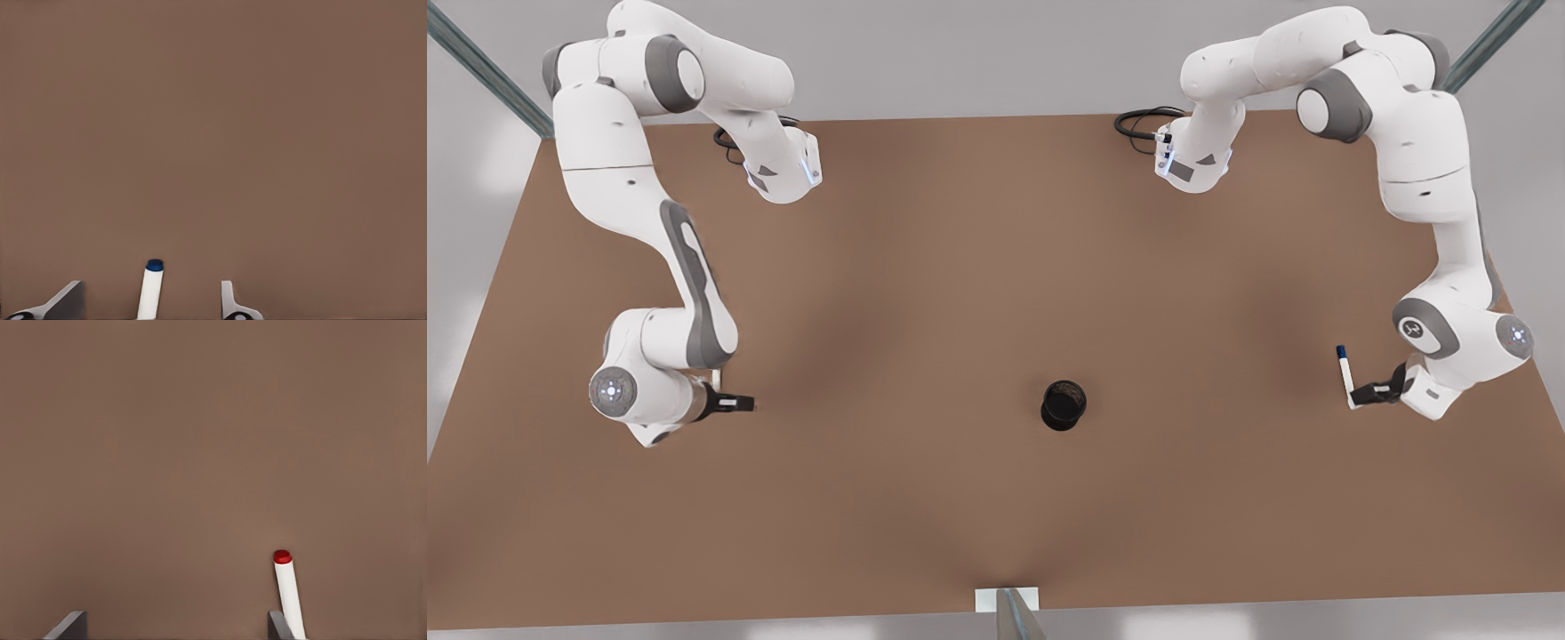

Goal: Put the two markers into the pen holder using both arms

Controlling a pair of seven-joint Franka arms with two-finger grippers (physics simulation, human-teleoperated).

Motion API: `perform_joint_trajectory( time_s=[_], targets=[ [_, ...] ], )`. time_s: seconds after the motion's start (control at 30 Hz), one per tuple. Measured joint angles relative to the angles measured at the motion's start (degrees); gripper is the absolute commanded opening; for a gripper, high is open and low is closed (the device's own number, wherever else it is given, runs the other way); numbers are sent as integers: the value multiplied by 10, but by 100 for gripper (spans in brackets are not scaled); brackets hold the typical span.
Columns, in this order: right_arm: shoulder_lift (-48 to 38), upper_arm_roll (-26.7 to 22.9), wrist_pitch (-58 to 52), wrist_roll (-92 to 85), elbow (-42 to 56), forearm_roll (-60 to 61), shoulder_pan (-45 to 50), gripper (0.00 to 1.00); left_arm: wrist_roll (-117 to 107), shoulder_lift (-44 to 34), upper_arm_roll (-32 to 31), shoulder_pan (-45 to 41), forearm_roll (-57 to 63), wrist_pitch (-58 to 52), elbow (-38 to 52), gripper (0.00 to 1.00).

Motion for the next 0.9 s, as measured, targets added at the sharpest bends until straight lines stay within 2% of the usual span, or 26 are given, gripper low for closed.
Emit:
perform_joint_trajectory(
  time_s=[0.27, 0.3, 0.37, 0.4, 0.53, 0.67, 0.87, 0.9],
  targets=[
    [0, 11, 46, -23, -48, -1, -42, 100, 117, 30, 1, 0, -19, 59, -32, 99],
    [1, 11, 50, -26, -49, -2, -44, 100, 129, 33, 1, 0, -21, 64, -32, 94],
    [1, 11, 56, -31, -52, -2, -46, 100, 149, 36, 1, 0, -24, 71, -32, 73],
    [0, 11, 59, -34, -57, -2, -46, 100, 159, 36, 1, 0, -25, 74, -32, 68],
    [0, 11, 71, -44, -71, -3, -51, 99, 192, 36, 1, 0, -28, 80, -32, 67],
    [0, 11, 80, -53, -83, -4, -59, 99, 219, 36, 1, 0, -28, 84, -32, 56],
    [8, 11, 90, -67, -91, -14, -65, 96, 250, 36, 1, 0, -28, 85, -36, 51],
    [10, 11, 92, -69, -91, -16, -68, 96, 255, 36, 1, 1, -28, 85, -36, 48]
  ],
)
